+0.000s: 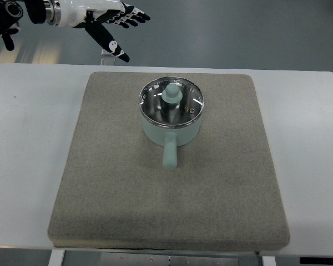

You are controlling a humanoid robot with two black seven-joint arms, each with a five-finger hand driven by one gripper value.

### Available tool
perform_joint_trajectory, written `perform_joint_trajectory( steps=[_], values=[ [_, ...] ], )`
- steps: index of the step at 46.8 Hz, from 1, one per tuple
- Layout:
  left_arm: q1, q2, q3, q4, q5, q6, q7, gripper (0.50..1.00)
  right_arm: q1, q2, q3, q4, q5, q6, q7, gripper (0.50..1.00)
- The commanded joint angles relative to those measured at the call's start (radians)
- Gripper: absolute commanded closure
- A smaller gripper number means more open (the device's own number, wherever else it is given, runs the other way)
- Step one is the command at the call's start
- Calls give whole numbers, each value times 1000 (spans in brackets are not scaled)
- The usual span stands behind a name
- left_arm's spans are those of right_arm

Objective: Place lid left of pot with left hand
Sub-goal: 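Raise the left hand and swing it toward the saucepan lid, then lower the left hand over the glass lid's mint-green knob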

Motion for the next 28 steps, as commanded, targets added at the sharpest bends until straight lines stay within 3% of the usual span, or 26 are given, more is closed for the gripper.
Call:
perform_joint_trajectory(
  steps=[1,17,28],
  values=[
    [-1,0,1,-58,65,0,-3,510,0,0,0,0,-1,0,0,579],
    [-10,-3,-2,-200,303,0,-44,512,0,0,0,0,-1,0,0,579],
    [-32,-41,3,-215,367,0,-44,512,0,0,0,0,-1,0,0,579]
  ],
)
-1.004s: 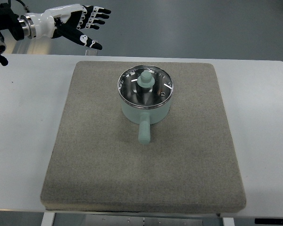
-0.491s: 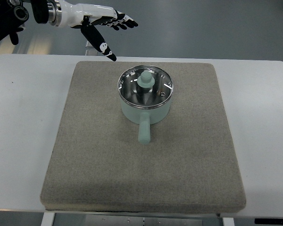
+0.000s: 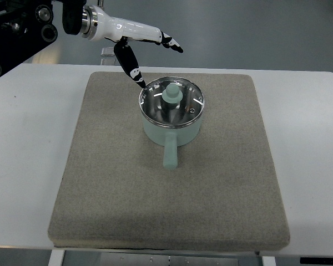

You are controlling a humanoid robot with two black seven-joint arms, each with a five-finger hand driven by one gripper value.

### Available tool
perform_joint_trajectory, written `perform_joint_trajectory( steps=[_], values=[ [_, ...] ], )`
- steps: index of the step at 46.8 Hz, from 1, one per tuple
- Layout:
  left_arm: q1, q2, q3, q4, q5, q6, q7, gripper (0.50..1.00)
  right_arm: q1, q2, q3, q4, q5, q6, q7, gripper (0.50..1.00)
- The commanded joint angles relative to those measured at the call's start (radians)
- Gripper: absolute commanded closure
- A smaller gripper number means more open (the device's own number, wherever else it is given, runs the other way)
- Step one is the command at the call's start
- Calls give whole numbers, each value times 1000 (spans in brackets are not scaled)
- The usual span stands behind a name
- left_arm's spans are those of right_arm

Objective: Place lid left of pot with left hand
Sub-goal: 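Lower the left hand over the glass lid's mint-green knob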

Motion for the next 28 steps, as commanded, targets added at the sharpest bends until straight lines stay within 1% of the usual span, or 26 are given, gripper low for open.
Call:
perform_joint_trajectory(
  steps=[1,16,20,28],
  values=[
    [-5,-17,4,0,19,0,1,512,0,0,0,0,0,0,0,579],
    [-18,-63,65,20,82,0,1,512,0,0,0,0,0,0,0,579],
    [-18,-91,67,29,88,0,4,512,0,0,0,0,0,0,0,579],
    [-19,-154,70,96,90,0,5,512,0,0,0,0,1,0,0,579]
  ],
)
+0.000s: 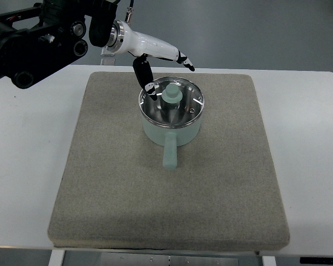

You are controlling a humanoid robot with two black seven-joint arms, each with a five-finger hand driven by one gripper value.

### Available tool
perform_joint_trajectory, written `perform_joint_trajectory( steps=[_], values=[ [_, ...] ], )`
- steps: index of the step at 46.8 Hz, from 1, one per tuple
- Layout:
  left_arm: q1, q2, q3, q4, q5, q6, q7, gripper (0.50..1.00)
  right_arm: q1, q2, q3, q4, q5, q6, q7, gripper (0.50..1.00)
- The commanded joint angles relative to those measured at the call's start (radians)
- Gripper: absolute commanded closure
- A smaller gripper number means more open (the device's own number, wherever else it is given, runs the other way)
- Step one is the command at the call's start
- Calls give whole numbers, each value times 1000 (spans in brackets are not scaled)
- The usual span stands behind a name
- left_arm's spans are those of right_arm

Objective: Place lid left of pot with left hand
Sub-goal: 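Lower the left hand over the glass lid's mint-green knob, then close the left hand's fingers around the lid knob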

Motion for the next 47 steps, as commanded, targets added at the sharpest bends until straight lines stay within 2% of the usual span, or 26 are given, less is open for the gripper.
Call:
perform_joint_trajectory(
  steps=[1,18,23,32,34,37,40,47],
  values=[
    [0,-27,4,27,3,0,0,512,0,0,0,0,0,0,0,579],
    [6,-56,21,49,66,0,0,516,0,0,0,0,0,0,0,579],
    [7,-68,33,60,66,0,0,531,0,0,0,0,0,0,0,579],
    [9,-79,35,61,68,0,0,611,0,0,0,0,0,0,0,579],
    [9,-79,35,61,72,0,0,653,0,0,0,0,0,0,0,579],
    [9,-79,35,61,90,0,0,675,0,0,0,0,0,0,0,579],
    [9,-79,33,61,109,0,0,729,0,0,0,0,0,0,0,579],
    [7,-80,33,61,115,0,0,752,0,0,0,0,1,0,0,579]
  ],
)
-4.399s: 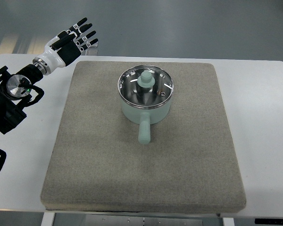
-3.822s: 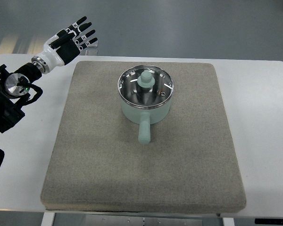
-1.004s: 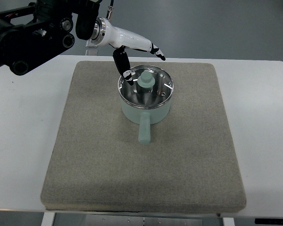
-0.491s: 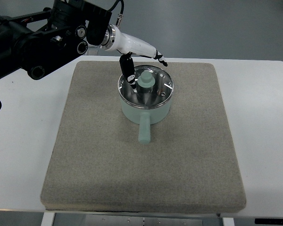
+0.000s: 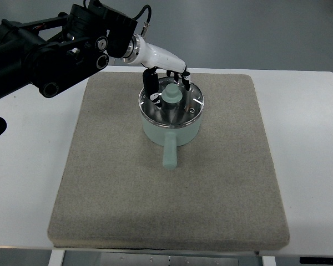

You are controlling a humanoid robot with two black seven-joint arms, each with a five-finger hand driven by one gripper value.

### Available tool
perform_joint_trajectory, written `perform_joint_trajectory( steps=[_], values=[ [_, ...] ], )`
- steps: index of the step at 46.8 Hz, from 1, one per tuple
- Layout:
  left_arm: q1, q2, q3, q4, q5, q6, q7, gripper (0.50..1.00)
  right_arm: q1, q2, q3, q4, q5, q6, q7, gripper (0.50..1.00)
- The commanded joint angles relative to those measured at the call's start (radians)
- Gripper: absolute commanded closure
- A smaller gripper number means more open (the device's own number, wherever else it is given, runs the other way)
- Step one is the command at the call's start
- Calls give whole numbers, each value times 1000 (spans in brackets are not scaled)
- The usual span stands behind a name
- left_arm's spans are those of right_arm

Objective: Place lid left of pot with left hand
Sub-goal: 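Close the left hand's fingers around the lid knob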

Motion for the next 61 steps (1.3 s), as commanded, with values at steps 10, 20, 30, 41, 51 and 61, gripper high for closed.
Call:
perform_joint_trajectory(
  steps=[10,20,30,41,51,61],
  values=[
    [-4,0,-2,-1,-1,0,1,752,0,0,0,0,0,0,0,579],
    [-9,1,-11,-1,-1,0,1,750,0,0,0,0,0,0,0,579],
    [-18,4,-11,-3,-1,0,-1,748,0,0,0,0,0,0,0,577],
    [-18,6,-3,-5,-1,0,-1,750,0,0,0,0,0,0,0,579],
    [-18,10,-2,-8,8,0,-2,786,0,0,0,0,2,0,0,579],
    [-17,12,0,-12,10,0,-1,883,0,0,0,0,0,0,0,579]
  ],
)
